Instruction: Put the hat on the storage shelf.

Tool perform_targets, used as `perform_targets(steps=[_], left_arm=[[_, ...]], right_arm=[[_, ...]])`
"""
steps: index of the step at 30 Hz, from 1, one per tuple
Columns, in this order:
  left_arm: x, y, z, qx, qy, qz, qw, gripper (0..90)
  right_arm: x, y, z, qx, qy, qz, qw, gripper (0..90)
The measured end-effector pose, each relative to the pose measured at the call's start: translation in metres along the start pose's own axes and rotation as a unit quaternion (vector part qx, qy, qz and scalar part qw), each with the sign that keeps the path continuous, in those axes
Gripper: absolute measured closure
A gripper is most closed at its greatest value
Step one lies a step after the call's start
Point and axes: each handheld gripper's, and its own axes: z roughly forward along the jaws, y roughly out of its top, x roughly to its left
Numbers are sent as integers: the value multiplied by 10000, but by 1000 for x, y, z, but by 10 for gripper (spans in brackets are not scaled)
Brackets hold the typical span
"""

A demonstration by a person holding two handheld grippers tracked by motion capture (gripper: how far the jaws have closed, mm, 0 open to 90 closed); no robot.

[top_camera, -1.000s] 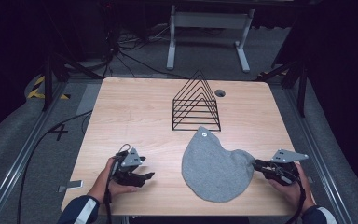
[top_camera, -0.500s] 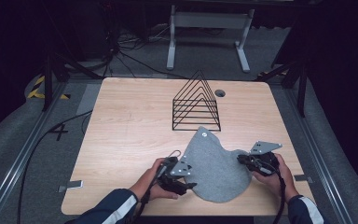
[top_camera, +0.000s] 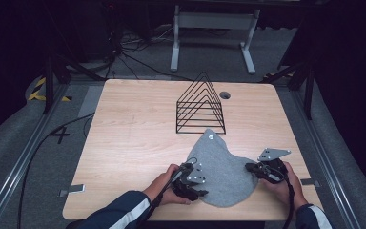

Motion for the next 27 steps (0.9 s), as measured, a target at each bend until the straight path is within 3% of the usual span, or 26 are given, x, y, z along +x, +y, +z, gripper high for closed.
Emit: perform_targets(steps=[9,15,22,25,27], left_arm=[[11,-23,-24,114,196,-215,9995,514],[24,-46,-45,159,525,-480,9973,504],[40,-58,-55,131,904,-785,9927,483],[43,-58,-56,168,1077,-785,9909,471],[42,-56,-56,171,1233,-747,9894,462]], right_arm=[[29,-3,-7,143,421,-344,9984,881],[54,1,-6,225,798,-598,9948,882],[79,9,-1,267,1053,-838,9905,879],[84,11,0,257,1177,-845,9891,837],[84,13,-1,176,1069,-902,9900,800]])
